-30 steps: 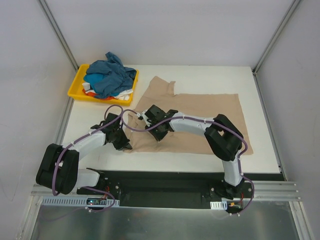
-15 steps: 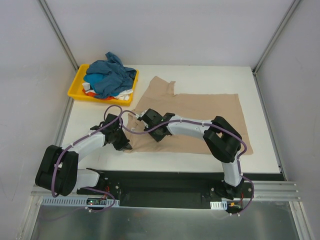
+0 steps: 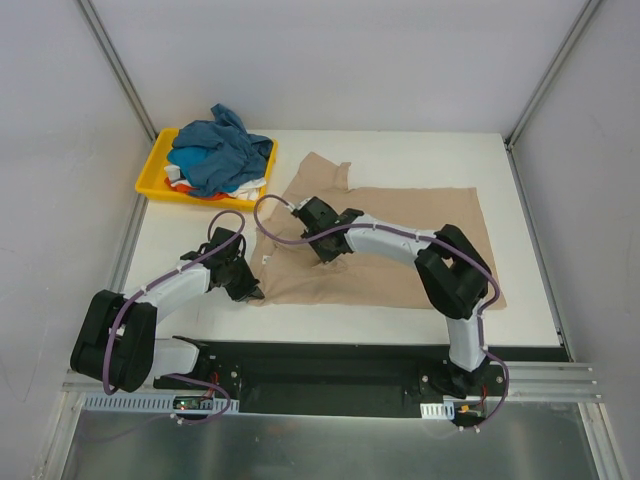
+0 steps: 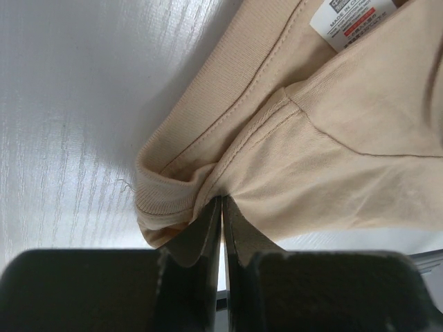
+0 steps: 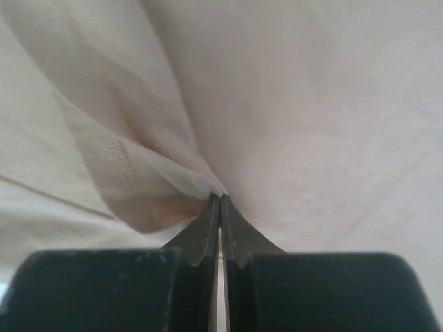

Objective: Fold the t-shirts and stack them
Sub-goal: Fold the flattened tshirt in 1/3 of the way

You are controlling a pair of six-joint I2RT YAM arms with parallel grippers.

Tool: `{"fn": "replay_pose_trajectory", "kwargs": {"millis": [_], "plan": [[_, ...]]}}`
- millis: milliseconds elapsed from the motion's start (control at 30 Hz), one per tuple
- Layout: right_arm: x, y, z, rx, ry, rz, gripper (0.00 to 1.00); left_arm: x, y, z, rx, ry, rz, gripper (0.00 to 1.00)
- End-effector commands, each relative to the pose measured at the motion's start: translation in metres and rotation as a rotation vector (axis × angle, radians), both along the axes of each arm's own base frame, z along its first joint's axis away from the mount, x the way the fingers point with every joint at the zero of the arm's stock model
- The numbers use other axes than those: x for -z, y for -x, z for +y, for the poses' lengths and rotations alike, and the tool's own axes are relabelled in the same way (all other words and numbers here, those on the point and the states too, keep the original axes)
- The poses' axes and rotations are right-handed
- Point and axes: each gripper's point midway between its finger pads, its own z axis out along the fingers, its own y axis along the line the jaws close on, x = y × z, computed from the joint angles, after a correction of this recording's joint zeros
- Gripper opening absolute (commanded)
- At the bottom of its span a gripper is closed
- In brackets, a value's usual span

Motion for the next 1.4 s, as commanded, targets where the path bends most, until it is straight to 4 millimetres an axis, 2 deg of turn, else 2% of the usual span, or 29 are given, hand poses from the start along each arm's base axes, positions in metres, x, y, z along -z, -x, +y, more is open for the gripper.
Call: {"fn": "replay_pose_trajectory", "kwargs": {"millis": [0,333,400,467,500,567,600,667,700,733,800,833,900,1033,1100,1133,1167,1233,1267,1300,1367], "plan": [[-0.038,-0.031,-0.014,0.102,-0.052,-0.075,0.01,0.022,0.035,0.027,-0.005,-0.133,0.142,0.03],[-0.030,-0.066,-0.037,0.199,-0.109,-0.002,0.01,0.017,0.029,0.022,0.035,-0.116,0.138,0.02],[-0.031,-0.075,-0.046,0.233,-0.096,-0.002,0.04,0.017,0.028,0.022,0.044,-0.116,0.138,0.02],[-0.032,-0.080,-0.055,0.257,-0.067,-0.008,0.15,0.016,0.028,0.021,0.048,-0.114,0.140,0.02],[-0.035,-0.083,-0.060,0.272,-0.054,-0.024,0.34,0.016,0.028,0.021,0.050,-0.114,0.139,0.02],[-0.045,-0.087,-0.071,0.298,-0.017,-0.067,0.57,0.014,0.027,0.020,0.052,-0.110,0.134,0.03],[-0.048,-0.086,-0.074,0.312,-0.010,-0.076,0.76,0.013,0.027,0.020,0.054,-0.107,0.133,0.04],[-0.060,-0.086,-0.082,0.341,-0.001,-0.105,0.92,0.010,0.026,0.018,0.057,-0.095,0.122,0.05],[-0.060,-0.082,-0.084,0.349,-0.004,-0.099,0.97,0.008,0.025,0.017,0.060,-0.091,0.115,0.08],[-0.069,-0.080,-0.085,0.361,-0.029,-0.108,0.97,0.006,0.024,0.015,0.062,-0.080,0.110,0.09],[-0.067,-0.067,-0.089,0.374,-0.041,-0.081,0.97,-0.001,0.022,0.012,0.068,-0.061,0.086,0.13],[-0.077,-0.061,-0.092,0.396,-0.074,-0.089,0.97,-0.005,0.019,0.010,0.072,-0.047,0.072,0.17],[-0.081,-0.052,-0.101,0.428,-0.086,-0.096,0.97,-0.018,0.015,0.002,0.093,-0.004,0.030,0.20],[-0.080,-0.014,-0.139,0.524,-0.125,-0.086,0.97,-0.051,0.003,-0.016,0.149,0.090,-0.059,0.41],[-0.073,-0.002,-0.156,0.590,-0.153,-0.053,0.97,-0.067,-0.001,-0.023,0.174,0.131,-0.106,0.61],[-0.079,0.002,-0.163,0.613,-0.186,-0.058,0.97,-0.078,-0.005,-0.028,0.189,0.144,-0.133,0.68],[-0.063,0.012,-0.180,0.663,-0.173,-0.020,0.97,-0.085,-0.007,-0.031,0.197,0.153,-0.157,0.81],[-0.060,0.020,-0.191,0.695,-0.208,-0.002,0.97,-0.099,-0.017,-0.035,0.204,0.151,-0.202,0.91],[-0.052,0.025,-0.205,0.732,-0.205,0.017,0.97,-0.102,-0.018,-0.040,0.223,0.144,-0.211,0.99],[-0.050,0.028,-0.209,0.747,-0.219,0.030,0.97,-0.111,-0.028,-0.042,0.222,0.129,-0.244,0.99],[-0.051,0.026,-0.224,0.799,-0.249,0.022,0.97,-0.110,-0.035,-0.053,0.259,0.117,-0.230,0.99]]}}
